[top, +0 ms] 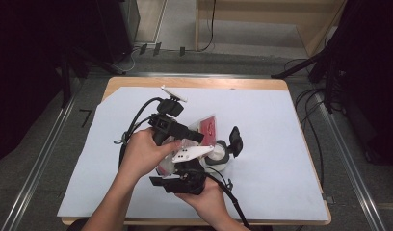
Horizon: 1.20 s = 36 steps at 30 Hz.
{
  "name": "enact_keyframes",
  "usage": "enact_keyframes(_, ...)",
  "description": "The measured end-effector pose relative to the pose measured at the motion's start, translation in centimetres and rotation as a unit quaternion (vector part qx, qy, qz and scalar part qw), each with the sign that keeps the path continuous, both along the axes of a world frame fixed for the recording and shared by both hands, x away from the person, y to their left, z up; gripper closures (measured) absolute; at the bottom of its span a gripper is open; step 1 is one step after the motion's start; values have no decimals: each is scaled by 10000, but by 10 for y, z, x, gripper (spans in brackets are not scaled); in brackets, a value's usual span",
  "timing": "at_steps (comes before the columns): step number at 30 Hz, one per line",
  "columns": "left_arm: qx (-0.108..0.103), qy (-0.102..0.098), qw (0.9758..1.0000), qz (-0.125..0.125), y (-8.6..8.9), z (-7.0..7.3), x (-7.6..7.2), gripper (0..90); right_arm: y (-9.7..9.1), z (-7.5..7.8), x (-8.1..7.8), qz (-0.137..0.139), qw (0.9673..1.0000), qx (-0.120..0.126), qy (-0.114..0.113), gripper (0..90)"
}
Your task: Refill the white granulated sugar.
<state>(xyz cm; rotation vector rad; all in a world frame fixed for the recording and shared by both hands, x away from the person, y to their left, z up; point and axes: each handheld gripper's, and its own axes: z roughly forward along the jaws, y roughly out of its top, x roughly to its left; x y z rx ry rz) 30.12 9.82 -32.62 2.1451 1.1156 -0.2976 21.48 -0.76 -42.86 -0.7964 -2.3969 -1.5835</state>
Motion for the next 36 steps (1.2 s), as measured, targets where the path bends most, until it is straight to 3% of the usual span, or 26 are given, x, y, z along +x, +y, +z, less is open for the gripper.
enact_keyframes(6, -49, 4, 10000, 11, 1, -1, 1, 681, 0, 1, 0, 2, 10000, -27, 8, 630)
enact_keyframes(19, -191, 315, 9992, 148, 5, -5, 7, 679, -1, 4, 0, 36, 9999, -105, 41, 632)
enact_keyframes(36, -256, 406, 9987, 172, 11, -8, 12, 683, -1, 6, 0, 64, 9997, -224, -61, 635)
